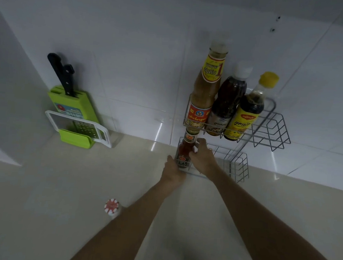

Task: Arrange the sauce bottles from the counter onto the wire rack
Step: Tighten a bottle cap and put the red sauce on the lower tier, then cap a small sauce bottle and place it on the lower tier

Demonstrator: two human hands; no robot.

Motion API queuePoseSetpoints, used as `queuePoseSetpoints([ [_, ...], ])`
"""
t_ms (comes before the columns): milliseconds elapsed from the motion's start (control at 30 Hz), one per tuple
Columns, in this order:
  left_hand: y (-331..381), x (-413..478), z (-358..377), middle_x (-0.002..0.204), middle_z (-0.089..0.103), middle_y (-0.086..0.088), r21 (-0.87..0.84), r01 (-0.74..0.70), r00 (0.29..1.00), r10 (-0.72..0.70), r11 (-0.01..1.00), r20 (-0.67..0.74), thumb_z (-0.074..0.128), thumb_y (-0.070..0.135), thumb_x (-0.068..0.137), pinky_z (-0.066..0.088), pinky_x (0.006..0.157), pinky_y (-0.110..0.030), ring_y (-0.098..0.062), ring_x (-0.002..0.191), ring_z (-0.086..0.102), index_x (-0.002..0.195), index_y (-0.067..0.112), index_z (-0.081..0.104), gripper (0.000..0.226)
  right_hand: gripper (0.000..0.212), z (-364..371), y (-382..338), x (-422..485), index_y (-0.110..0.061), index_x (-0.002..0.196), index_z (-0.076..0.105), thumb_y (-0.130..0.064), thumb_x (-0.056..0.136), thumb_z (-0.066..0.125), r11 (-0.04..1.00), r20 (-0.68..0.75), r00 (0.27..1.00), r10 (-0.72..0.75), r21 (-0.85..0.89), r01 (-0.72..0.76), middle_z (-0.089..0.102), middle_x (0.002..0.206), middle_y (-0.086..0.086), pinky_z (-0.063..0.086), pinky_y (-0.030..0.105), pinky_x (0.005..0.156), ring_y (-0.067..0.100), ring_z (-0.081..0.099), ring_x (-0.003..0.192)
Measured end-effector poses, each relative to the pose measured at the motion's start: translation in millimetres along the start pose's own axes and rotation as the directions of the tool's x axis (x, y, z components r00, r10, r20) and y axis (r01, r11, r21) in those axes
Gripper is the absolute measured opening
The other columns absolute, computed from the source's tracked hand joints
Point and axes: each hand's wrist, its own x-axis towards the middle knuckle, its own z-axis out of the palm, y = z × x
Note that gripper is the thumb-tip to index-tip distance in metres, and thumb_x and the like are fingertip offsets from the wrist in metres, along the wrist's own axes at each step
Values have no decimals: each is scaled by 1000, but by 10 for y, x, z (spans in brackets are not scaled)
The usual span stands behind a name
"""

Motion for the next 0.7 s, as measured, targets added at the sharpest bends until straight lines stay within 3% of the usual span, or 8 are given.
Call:
queuePoseSetpoints([
  [133, 173, -556, -132, 155, 35, -10, -6, -201, 965, 197, 980, -176, 61, 24, 92, 33, 114, -34, -27, 141, 38, 153, 10, 17, 76, 39, 10, 19, -314, -6, 132, 41, -6, 93, 47, 997, -91, 996, 16, 76, -9, 56, 130, 18, 50, 44, 92, 33, 56, 114],
  [267, 19, -1239, -434, 158, 32, 2, 75, -479, 819, 476, 875, -319, 53, 3, 93, 18, 111, -12, -12, 146, 27, 151, 17, 28, 65, 23, 101, -8, -696, -11, 107, 64, -1, 90, 52, 976, -18, 975, -220, 5, 220, 66, 111, 5, 45, 18, 79, 16, 60, 97],
  [367, -309, -1619, -674, 149, 44, 7, 103, -605, 659, 569, 790, -493, 45, -2, 93, 23, 113, -11, -5, 143, 32, 142, 21, 46, 55, 21, 213, -130, -995, -13, 103, 68, -1, 90, 56, 893, 143, 884, -445, -3, 450, 70, 108, 2, 42, 3, 79, 2, 61, 91],
  [467, -841, -1849, -862, 141, 45, 6, 120, -565, 561, 487, 816, -670, 40, -12, 88, 23, 105, -2, -9, 138, 34, 138, 14, 47, 57, 19, 428, -351, -1333, -18, 112, 65, -21, 95, 55, 779, 281, 760, -587, -60, 624, 71, 110, 0, 50, 16, 83, 6, 64, 89],
  [533, -1227, -1790, -930, 144, 42, -2, 48, -453, 610, 348, 890, -712, 42, -17, 80, 21, 108, -7, -16, 138, 33, 141, 12, 40, 68, 35, 568, -509, -1514, -24, 125, 56, -41, 94, 53, 743, 355, 728, -587, -121, 658, 66, 119, -1, 52, 32, 86, 13, 63, 97],
  [600, -1437, -1690, -937, 149, 36, -4, -33, -321, 738, 227, 947, -636, 55, -14, 78, 20, 109, -14, -20, 141, 31, 146, 10, 32, 75, 53, 664, -643, -1626, -26, 135, 47, -52, 90, 54, 703, 414, 714, -565, -213, 679, 59, 125, 0, 50, 37, 90, 17, 57, 108],
  [667, -1436, -1652, -929, 140, 42, 2, -74, -249, 859, 185, 966, -478, 70, -6, 76, 27, 102, -12, -10, 132, 41, 143, 15, 36, 78, 56, 739, -740, -1688, -21, 134, 48, -51, 88, 57, 621, 431, 692, -579, -317, 717, 57, 123, 4, 48, 39, 89, 22, 52, 111],
  [700, -1408, -1632, -914, 126, 51, 7, -87, -250, 894, 195, 964, -404, 72, -4, 76, 35, 91, -6, 2, 115, 51, 131, 24, 46, 67, 51, 770, -767, -1705, -18, 129, 52, -47, 88, 59, 583, 432, 681, -591, -354, 731, 57, 119, 6, 48, 40, 87, 24, 52, 109],
])
